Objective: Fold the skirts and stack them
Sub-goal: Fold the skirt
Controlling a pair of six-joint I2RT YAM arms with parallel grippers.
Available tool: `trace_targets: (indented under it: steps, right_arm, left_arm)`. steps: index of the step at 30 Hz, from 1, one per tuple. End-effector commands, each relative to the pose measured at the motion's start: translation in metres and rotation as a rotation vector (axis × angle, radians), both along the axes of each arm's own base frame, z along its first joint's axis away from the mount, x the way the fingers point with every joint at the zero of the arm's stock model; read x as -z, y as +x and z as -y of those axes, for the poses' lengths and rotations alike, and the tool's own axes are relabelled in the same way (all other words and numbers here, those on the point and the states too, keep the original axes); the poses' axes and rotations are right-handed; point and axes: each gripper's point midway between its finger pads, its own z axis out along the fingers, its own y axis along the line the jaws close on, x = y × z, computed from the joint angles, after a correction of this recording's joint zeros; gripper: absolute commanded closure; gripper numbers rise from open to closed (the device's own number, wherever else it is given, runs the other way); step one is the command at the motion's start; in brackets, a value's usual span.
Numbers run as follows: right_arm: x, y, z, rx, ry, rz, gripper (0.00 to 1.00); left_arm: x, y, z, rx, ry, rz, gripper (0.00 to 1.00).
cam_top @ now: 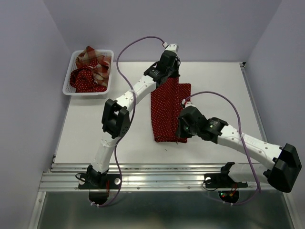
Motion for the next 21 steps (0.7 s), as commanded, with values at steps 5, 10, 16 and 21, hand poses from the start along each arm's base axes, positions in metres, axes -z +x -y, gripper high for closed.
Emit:
trace_targets:
  steps: [5,10,16,21]
  right_arm:
    - [0.016,0.002,0.022,0.120,-0.037,-0.021,0.99]
    - [0.033,0.002,0.031,0.139,-0.075,-0.051,0.99]
    - [0.052,0.008,0.039,0.147,-0.089,-0.089,0.99]
    - [0.066,0.007,0.037,0.139,-0.073,-0.123,0.99]
  left_arm:
    - [-0.038,0.010,0.038,0.069,-0.089,0.157,1.00]
    - [-0.013,0.015,0.049,0.080,-0.084,0.131,1.00]
    - [0.010,0.021,0.060,0.107,-0.092,0.123,1.00]
    - [0.024,0.018,0.076,0.167,-0.116,0.119,1.00]
